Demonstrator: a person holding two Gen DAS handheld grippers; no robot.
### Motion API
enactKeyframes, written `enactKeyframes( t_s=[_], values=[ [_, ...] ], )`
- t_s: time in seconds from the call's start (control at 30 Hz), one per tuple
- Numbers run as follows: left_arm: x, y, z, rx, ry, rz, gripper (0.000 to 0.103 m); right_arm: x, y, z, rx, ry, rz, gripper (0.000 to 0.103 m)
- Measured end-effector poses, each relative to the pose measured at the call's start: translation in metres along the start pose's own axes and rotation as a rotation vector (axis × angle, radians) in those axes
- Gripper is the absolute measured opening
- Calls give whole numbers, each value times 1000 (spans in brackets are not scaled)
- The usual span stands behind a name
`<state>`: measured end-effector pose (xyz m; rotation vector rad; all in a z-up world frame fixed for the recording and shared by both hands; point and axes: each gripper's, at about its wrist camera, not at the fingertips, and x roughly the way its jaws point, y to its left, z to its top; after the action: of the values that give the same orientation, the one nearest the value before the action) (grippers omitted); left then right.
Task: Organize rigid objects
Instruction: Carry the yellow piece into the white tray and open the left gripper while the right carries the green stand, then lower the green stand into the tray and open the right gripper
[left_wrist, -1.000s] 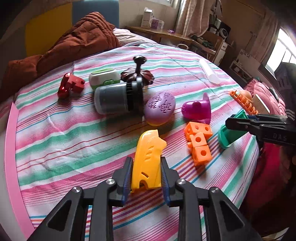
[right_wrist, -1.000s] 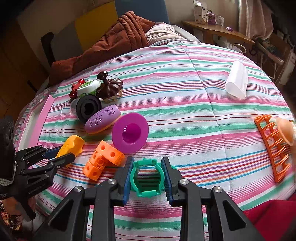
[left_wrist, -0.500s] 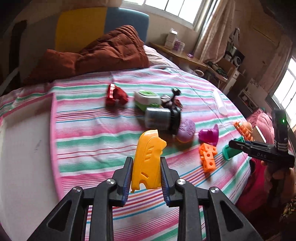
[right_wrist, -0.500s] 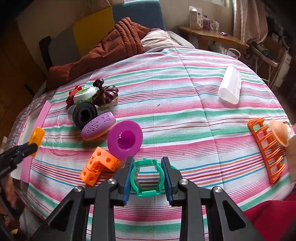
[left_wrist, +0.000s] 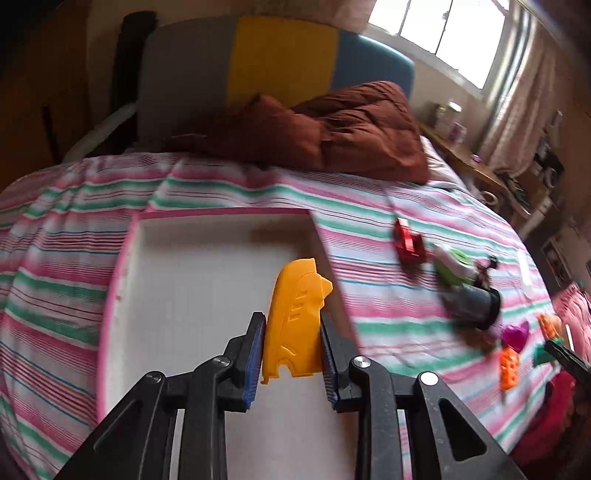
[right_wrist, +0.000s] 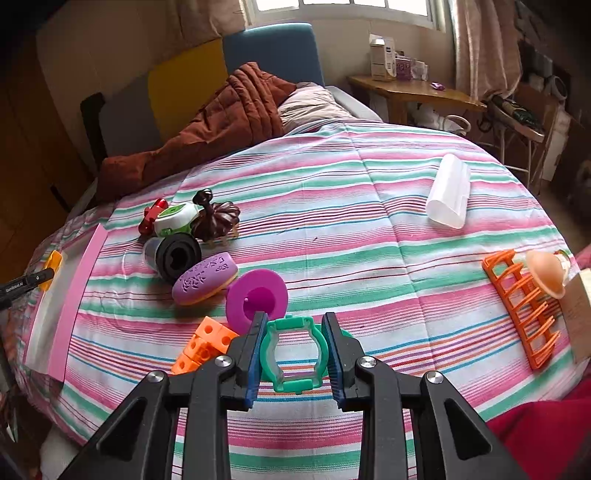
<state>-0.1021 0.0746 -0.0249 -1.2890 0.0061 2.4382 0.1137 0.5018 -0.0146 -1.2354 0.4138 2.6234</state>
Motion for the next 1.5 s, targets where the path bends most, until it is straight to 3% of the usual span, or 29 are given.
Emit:
enactKeyframes(
  t_s=[0.27, 0.43, 0.77, 0.97, 1.1, 1.2, 1.33, 1.5],
  values=[
    [36, 52, 26, -35, 53, 125, 27, -13, 20, 2, 13, -13, 11, 30],
    [54, 68, 38, -54, 96, 172, 28, -15, 65, 4, -54, -9, 70, 30],
    [63, 76, 53, -17, 79, 287, 34, -1, 153, 4, -162, 17, 220, 30],
    [33, 83, 52, -37, 0, 226, 35, 8, 192, 2, -219, 42, 273, 30],
    [9, 86, 39, -60, -75, 239, 37, 17, 211, 4, -233, 53, 302, 30],
    [-4, 91, 23, -113, -88, 230, 37, 24, 231, 10, -247, 53, 336, 30],
    [-20, 96, -2, -204, -95, 125, 37, 34, 264, 20, -290, 48, 380, 30],
    [-30, 86, -27, -204, -94, 83, 37, 49, 310, 32, -381, 51, 386, 30]
  ],
)
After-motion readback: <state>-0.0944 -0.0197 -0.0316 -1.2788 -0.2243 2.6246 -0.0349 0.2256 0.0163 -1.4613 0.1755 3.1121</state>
